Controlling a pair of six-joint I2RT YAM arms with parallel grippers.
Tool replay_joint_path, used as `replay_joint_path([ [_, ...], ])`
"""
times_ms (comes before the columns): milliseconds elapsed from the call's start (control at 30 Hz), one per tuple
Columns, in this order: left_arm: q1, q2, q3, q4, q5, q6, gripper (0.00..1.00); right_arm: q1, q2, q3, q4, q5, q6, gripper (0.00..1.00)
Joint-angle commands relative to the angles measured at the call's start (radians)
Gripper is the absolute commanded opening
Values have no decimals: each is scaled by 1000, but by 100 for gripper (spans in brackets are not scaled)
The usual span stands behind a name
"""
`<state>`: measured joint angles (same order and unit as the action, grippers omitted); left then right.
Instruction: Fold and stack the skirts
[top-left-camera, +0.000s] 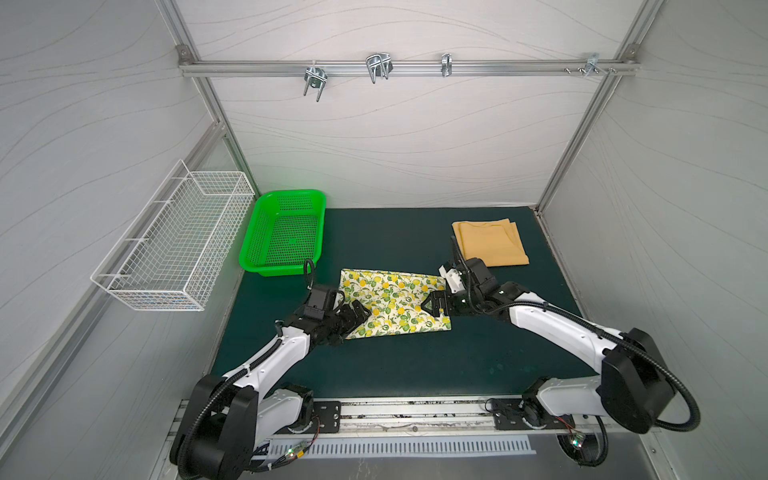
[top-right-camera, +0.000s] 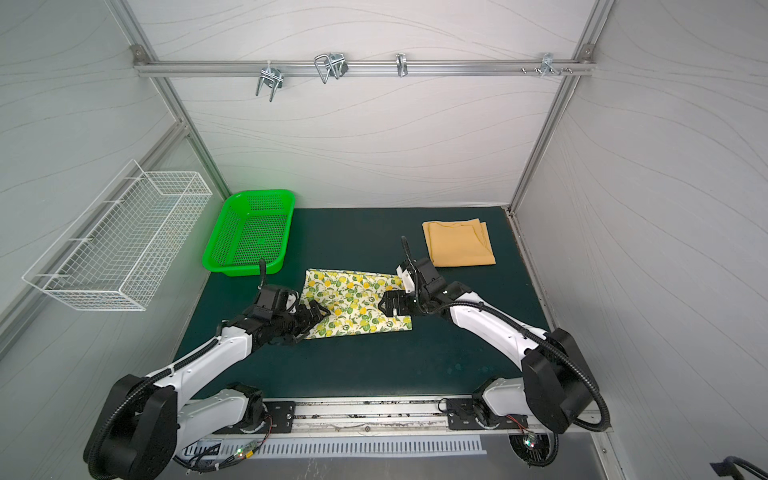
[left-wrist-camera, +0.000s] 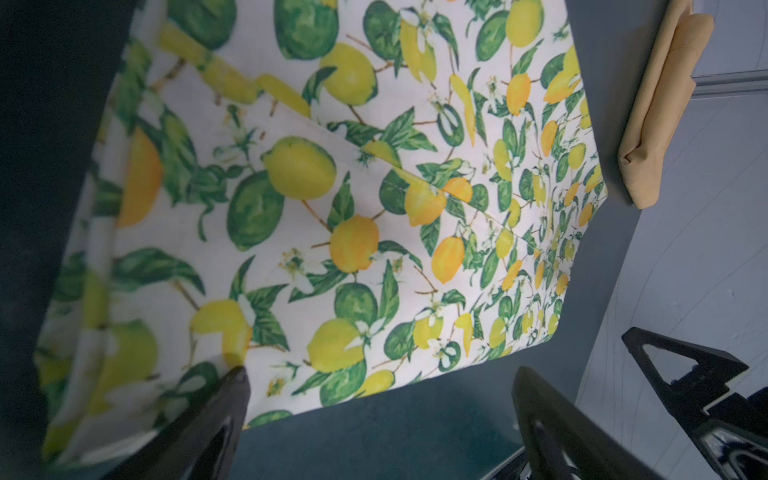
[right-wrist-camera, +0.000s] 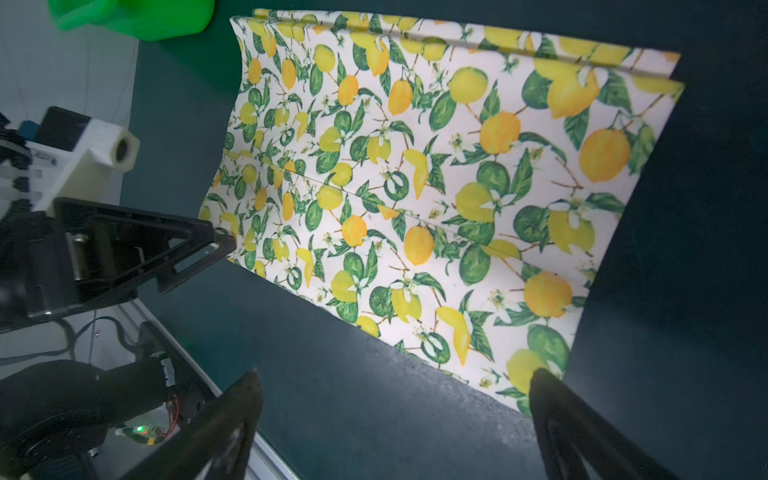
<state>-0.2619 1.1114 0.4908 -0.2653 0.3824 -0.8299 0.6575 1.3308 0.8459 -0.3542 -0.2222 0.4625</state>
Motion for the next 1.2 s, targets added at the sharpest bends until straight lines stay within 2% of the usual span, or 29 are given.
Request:
replay_joint_path([
  [0, 6, -14, 144, -46, 10, 36, 99, -40, 20, 6, -53, 24, -42, 99],
  [200, 6, 107, 304, -58, 48, 50, 99, -139, 115, 42, -14, -52, -75, 99],
  [367, -9, 222, 328, 60, 112, -10, 99, -175, 180, 69, -17, -24, -104, 99],
  [633, -134, 393, 402, 169, 131, -66, 99, -216, 223, 53, 7, -26, -126, 99],
  [933, -166, 531, 388, 274, 162, -114, 99, -221, 306, 59, 55, -61, -116, 97],
  [1167, -166, 595, 354, 276, 128, -94, 99, -219, 361, 60, 90, -99, -96, 92],
])
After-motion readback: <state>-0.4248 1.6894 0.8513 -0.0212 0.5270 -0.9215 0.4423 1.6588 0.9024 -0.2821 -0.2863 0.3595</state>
